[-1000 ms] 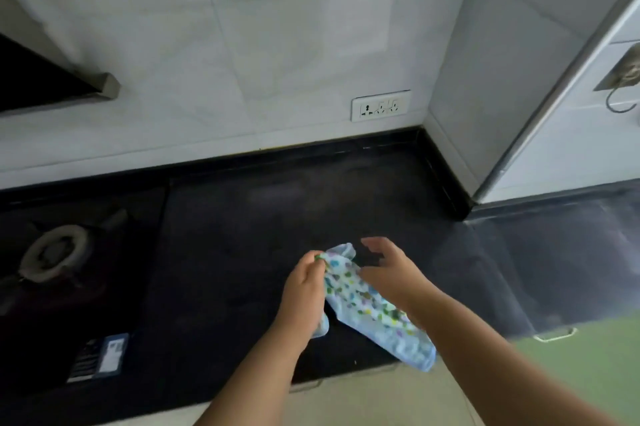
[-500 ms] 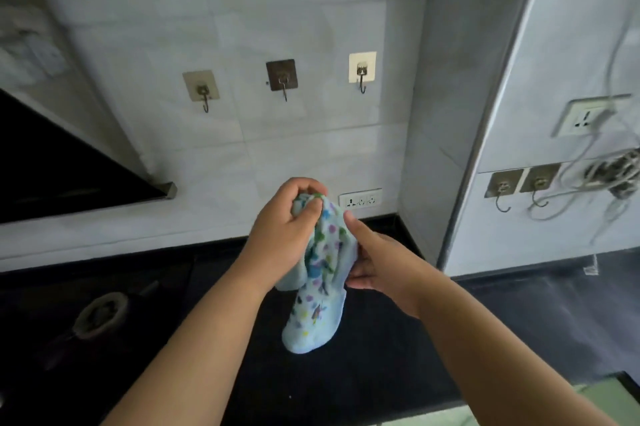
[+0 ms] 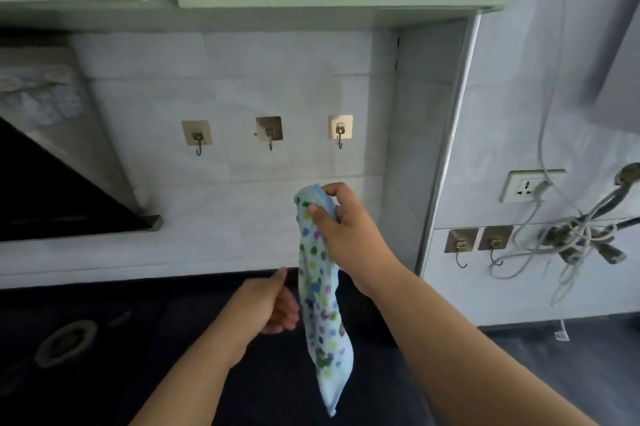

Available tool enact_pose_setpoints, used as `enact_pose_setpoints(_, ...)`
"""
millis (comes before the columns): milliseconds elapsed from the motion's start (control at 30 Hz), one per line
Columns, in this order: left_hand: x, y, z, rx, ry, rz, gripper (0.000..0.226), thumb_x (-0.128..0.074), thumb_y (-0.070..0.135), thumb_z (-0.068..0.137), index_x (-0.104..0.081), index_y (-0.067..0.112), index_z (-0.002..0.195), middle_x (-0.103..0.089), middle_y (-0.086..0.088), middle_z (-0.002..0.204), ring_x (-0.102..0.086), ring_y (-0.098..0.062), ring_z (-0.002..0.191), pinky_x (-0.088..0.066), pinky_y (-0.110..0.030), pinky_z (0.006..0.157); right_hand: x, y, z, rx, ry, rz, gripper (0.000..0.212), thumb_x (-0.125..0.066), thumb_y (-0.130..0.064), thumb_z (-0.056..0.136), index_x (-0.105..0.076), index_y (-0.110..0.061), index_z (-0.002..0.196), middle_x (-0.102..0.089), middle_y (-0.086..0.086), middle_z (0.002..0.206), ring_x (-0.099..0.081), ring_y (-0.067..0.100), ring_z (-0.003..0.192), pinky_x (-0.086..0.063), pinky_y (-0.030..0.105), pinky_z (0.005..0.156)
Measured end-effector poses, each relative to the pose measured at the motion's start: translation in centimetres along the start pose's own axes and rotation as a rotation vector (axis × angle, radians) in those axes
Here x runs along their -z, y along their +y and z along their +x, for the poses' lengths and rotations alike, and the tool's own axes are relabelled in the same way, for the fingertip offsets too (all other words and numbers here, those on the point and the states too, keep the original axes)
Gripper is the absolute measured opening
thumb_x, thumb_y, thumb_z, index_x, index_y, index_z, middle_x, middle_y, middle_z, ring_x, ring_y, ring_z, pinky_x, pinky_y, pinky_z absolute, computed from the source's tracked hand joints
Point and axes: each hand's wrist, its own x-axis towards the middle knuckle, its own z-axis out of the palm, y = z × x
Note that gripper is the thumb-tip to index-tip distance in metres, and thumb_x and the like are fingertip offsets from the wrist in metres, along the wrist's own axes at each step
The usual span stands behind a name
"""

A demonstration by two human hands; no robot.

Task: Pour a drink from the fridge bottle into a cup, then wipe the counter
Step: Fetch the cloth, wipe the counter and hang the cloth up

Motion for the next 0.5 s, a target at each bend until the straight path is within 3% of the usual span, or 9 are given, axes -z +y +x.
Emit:
enact_pose_setpoints(67, -1.6, -1.9, 0.1, 0.063, -0.206, -0.022, 0.052, -0.043, 0.047, 0.108, -0.08, 0.012, 0.098, -0.082, -0.004, 0.099, -0.078, -0.019, 0.095, -0.056, -0.036, 0.091, -0.2, 0.2, 0.3, -0.012, -0.002, 0.015, 0.006, -0.056, -0.036, 0.106, -0.054, -0.041, 0.109, -0.074, 0.007, 0.103, -0.075, 0.026, 0.094, -0.064, 0.052, 0.084)
enact_pose_setpoints(167, -3.1, -4.4, 1.2, 0.142, -0.208, -0.099, 0.024, -0.06, 0.038, 0.095, -0.069, 0.019, 0.107, -0.074, 0.0, 0.121, -0.068, -0.014, 0.113, -0.051, -0.042, 0.107, -0.5, 0.0, 0.6, -0.014, -0.019, -0.044, 0.009, -0.053, -0.037, 0.107, -0.057, -0.045, 0.11, -0.075, 0.01, 0.101, -0.075, 0.028, 0.088, -0.065, 0.042, 0.079)
enact_pose_setpoints(233, -3.0, -5.6, 2.6, 0.195, -0.135, -0.157, 0.03, -0.062, 0.038, 0.092, -0.06, 0.02, 0.115, -0.067, -0.004, 0.13, -0.064, -0.016, 0.117, -0.051, -0.045, 0.109, -0.5, -0.2, 1.0, -0.011, -0.025, -0.149, 0.013, -0.049, -0.039, 0.108, -0.057, -0.045, 0.116, -0.074, 0.01, 0.098, -0.074, 0.029, 0.085, -0.063, 0.037, 0.067)
enact_pose_setpoints(333, -2.5, -6.6, 4.4, 0.229, -0.323, -0.421, 0.037, -0.055, 0.046, 0.103, -0.064, 0.026, 0.132, -0.071, 0.001, 0.133, -0.064, -0.019, 0.126, -0.044, -0.049, 0.116, -0.9, -0.2, 2.2, -0.004, -0.015, -0.24, 0.015, -0.046, -0.041, 0.109, -0.057, -0.043, 0.118, -0.073, 0.0, 0.099, -0.073, 0.02, 0.086, -0.065, 0.041, 0.075)
enact_pose_setpoints(400, -2.1, -6.5, 5.0, 0.168, -0.439, -0.547, 0.046, -0.044, 0.05, 0.108, -0.064, 0.022, 0.138, -0.071, -0.003, 0.136, -0.064, -0.024, 0.13, -0.038, -0.051, 0.121, -1.1, -0.5, 3.2, -0.006, 0.01, -0.273, 0.018, -0.043, -0.043, 0.11, -0.057, -0.04, 0.12, -0.071, -0.006, 0.103, -0.071, 0.014, 0.091, -0.064, 0.037, 0.077)
enact_pose_setpoints(500, -0.8, -5.1, 5.7, 0.033, -0.423, -0.704, 0.047, -0.038, 0.046, 0.111, -0.058, 0.021, 0.145, -0.067, -0.005, 0.142, -0.062, -0.023, 0.134, -0.036, -0.05, 0.123, -0.9, -0.7, 5.2, 0.04, 0.086, -0.472, 0.03, -0.035, -0.049, 0.11, -0.053, -0.035, 0.128, -0.069, -0.003, 0.103, -0.068, 0.019, 0.092, -0.06, 0.04, 0.079)
